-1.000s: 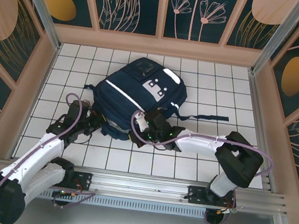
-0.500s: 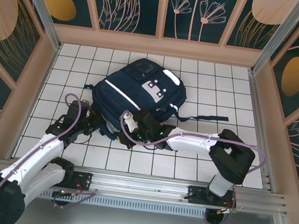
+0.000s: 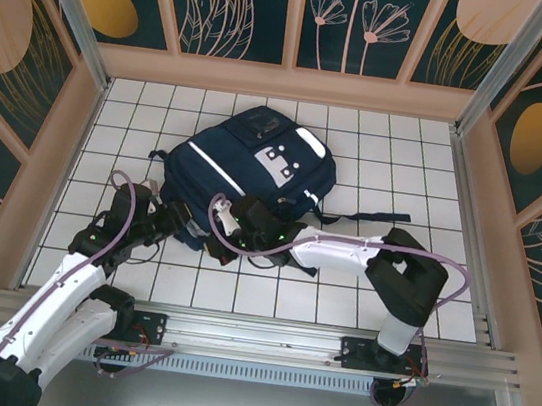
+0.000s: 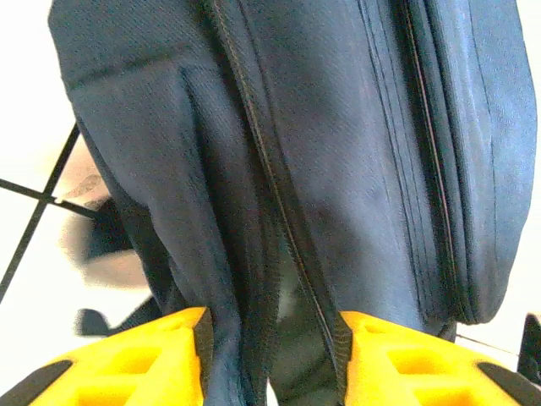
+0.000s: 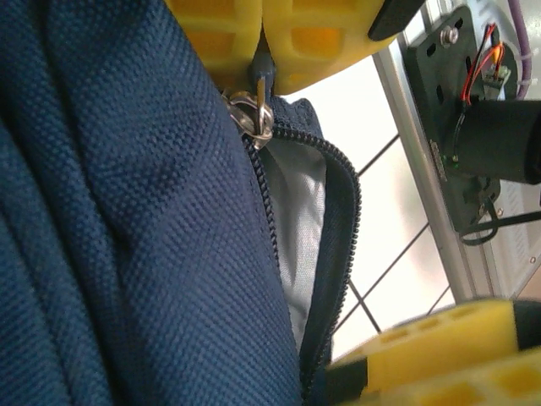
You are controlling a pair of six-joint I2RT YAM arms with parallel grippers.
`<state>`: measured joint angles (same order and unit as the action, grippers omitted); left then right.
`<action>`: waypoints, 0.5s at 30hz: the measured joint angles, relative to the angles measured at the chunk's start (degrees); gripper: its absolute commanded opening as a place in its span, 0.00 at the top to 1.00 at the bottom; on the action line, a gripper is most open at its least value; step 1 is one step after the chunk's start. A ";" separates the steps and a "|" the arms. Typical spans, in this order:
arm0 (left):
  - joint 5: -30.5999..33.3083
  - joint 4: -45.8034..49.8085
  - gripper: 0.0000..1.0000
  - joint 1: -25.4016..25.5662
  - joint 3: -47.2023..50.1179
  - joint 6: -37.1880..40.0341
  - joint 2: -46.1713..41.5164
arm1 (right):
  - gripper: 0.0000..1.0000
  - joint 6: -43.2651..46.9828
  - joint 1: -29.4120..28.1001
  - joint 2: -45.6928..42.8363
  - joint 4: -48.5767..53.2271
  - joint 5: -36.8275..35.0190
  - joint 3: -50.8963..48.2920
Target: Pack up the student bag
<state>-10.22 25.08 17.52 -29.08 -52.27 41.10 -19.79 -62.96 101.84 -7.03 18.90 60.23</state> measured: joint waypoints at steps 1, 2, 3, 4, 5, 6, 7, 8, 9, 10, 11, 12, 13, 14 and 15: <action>-0.09 0.50 0.50 0.09 -0.09 0.17 -0.09 | 1.00 -0.35 -0.07 0.79 0.00 0.31 0.70; -0.04 1.09 0.47 0.17 -0.24 0.44 -0.15 | 1.00 -0.55 -0.17 1.44 0.00 0.33 1.25; 0.02 1.86 0.45 0.17 -0.61 0.74 -0.13 | 1.00 -0.72 -0.28 1.75 0.04 0.24 1.42; 0.24 2.45 0.44 0.17 -1.03 1.05 -0.07 | 1.00 -0.76 -0.28 1.84 0.09 0.04 1.42; 0.59 3.10 0.42 0.17 -1.81 1.38 0.20 | 1.00 -0.76 -0.31 1.84 0.42 -0.44 1.42; 1.07 3.61 0.40 0.17 -2.64 1.68 0.63 | 1.00 -0.79 -0.26 1.84 0.59 -0.83 1.40; 1.68 3.89 0.39 0.17 -3.45 1.90 1.14 | 1.00 -0.98 -0.20 1.81 0.55 -1.05 1.25; 2.49 4.17 0.39 0.17 -4.57 2.27 1.84 | 1.00 -1.20 -0.07 1.53 0.33 -1.31 0.61; 3.52 4.35 0.38 0.17 -5.57 2.56 2.51 | 1.00 -1.53 0.15 0.85 0.00 -1.55 -0.59; 4.39 4.37 0.38 0.17 -6.43 2.75 3.15 | 1.00 -1.73 0.42 -0.13 -0.17 -1.92 -2.08; 5.33 4.35 0.38 0.17 -7.34 2.97 3.89 | 1.00 -1.88 0.76 -1.40 -0.26 -2.27 -3.78; 6.36 4.31 0.38 0.15 -8.31 3.21 4.81 | 1.00 -2.08 1.18 -2.97 -0.22 -2.69 -5.66; 7.04 4.28 0.38 0.15 -9.05 3.28 5.66 | 1.00 -2.21 1.60 -4.52 -0.15 -2.99 -7.34; 7.91 4.22 0.38 0.15 -9.81 3.43 6.69 | 1.00 -2.27 2.10 -6.43 0.04 -3.48 -9.05; 8.55 4.00 0.38 0.15 -10.51 3.65 7.80 | 1.00 -2.49 2.56 -8.46 0.07 -3.93 -10.75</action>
<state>-1.67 29.08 17.67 -39.59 -48.62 48.90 -22.28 -60.40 93.38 -6.96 14.96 49.47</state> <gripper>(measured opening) 0.622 0.054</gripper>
